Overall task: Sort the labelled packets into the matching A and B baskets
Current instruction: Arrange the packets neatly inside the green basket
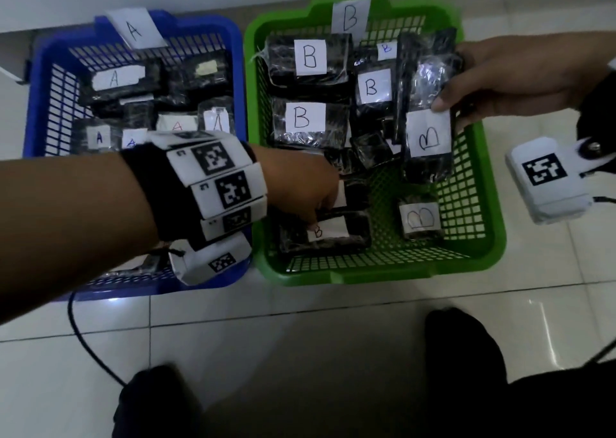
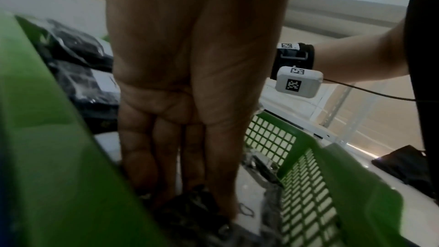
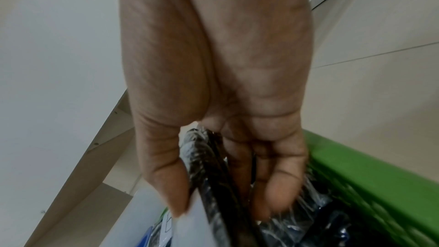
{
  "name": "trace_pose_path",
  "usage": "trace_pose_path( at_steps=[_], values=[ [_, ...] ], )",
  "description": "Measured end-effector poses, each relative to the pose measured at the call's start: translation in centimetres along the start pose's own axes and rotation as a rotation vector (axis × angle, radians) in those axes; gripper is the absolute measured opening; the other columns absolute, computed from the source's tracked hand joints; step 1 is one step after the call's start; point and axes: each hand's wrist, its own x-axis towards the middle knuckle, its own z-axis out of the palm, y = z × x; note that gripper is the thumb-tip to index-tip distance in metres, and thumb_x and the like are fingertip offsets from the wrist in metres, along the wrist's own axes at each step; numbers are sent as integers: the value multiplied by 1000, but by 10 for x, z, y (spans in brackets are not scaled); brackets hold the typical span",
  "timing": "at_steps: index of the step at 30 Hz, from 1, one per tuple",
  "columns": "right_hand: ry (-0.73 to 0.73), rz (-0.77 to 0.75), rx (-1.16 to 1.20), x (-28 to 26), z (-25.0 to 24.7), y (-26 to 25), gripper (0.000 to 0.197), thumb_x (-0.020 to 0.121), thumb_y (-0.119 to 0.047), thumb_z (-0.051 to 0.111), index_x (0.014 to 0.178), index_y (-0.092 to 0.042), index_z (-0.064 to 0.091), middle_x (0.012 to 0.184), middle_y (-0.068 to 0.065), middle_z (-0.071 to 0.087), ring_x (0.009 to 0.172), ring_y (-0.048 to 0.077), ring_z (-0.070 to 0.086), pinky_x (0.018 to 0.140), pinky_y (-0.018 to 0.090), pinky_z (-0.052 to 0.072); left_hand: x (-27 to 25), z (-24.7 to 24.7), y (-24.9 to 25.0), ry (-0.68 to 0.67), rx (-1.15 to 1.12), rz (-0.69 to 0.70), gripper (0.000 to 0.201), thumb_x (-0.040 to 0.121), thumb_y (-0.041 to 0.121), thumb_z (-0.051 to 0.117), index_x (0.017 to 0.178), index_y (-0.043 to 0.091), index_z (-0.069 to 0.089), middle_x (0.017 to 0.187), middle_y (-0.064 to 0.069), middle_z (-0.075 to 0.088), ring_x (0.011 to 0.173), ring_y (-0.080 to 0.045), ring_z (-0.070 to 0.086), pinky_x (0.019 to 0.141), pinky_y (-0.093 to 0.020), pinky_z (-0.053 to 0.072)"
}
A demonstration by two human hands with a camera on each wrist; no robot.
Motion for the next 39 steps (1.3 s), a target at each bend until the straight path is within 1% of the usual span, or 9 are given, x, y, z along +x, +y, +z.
trace_pose_path(
  at_steps=[2, 7, 12, 15, 23, 28, 33, 35, 39],
  values=[
    [-18, -1, -13, 1, 1, 1, 99, 45, -27, 90, 131, -14, 44, 125, 18, 56, 107, 28, 59, 69, 27, 58, -3, -3, -7, 31, -62, -38, 32, 90, 37, 59, 112, 15, 66, 105, 1, 67, 89, -14, 58, 73, -22, 40],
    [113, -105, 89, -2, 11, -5, 103, 59, 1, 68, 138, -44, 21, 133, 7, 46, 109, 31, 59, 68, 36, 60, -11, -11, -25, 296, -242, -150, 22, 95, 17, 49, 116, 16, 57, 113, -2, 62, 90, -16, 57, 82, -34, 51],
    [105, -108, 34, -5, 17, -8, 84, 60, 2, 66, 125, -40, 34, 125, 3, 50, 103, 28, 61, 69, 35, 59, -4, 7, -8, 270, 7, -75, 45, 97, 23, 45, 141, 20, 38, 134, -6, 45, 118, -23, 49, 92, -37, 46],
    [109, -92, 35, -4, 18, -5, 79, 59, 2, 66, 122, -35, 35, 120, 6, 52, 100, 29, 62, 67, 34, 59, 3, 18, 6, 311, 178, -31, 43, 96, 26, 44, 138, 15, 39, 132, -8, 39, 111, -26, 52, 80, -33, 43],
    [109, -102, 63, -3, 15, -4, 58, 58, -7, 66, 106, -29, 42, 114, 14, 59, 93, 27, 64, 68, 34, 59, 1, 9, 3, 389, -146, -47, 22, 88, 16, 57, 106, 10, 46, 104, -7, 51, 93, -19, 42, 68, -23, 25],
    [103, -123, 58, -4, 14, -5, 58, 62, -4, 65, 107, -33, 44, 121, 13, 54, 95, 27, 65, 64, 29, 60, -1, 8, 9, 302, -182, -74, 48, 89, 28, 60, 127, 10, 37, 107, -9, 53, 92, -20, 45, 72, -28, 34],
    [84, -131, 32, -9, -2, -4, 63, 67, -4, 63, 116, -43, 56, 118, 7, 61, 94, 28, 69, 68, 26, 59, -21, -17, -5, 284, -594, -297, 33, 87, 28, 61, 117, 16, 56, 89, 4, 57, 73, -9, 52, 55, -17, 40],
    [57, -65, 11, -12, -3, -6, 41, 62, -11, 72, 96, -31, 63, 108, 12, 67, 95, 32, 68, 64, 26, 59, -34, -29, -17, 332, -950, -341, 22, 89, 17, 57, 111, 15, 58, 91, 2, 62, 77, -12, 59, 60, -20, 50],
    [-53, -20, -7, -13, 6, -5, 47, 48, -24, 89, 83, -18, 58, 92, 8, 74, 88, 30, 71, 62, 28, 59, -60, -45, -36, 332, -1254, -288, 30, 91, 5, 47, 120, 11, 51, 112, -7, 65, 97, -18, 64, 76, -25, 57]
  ],
)
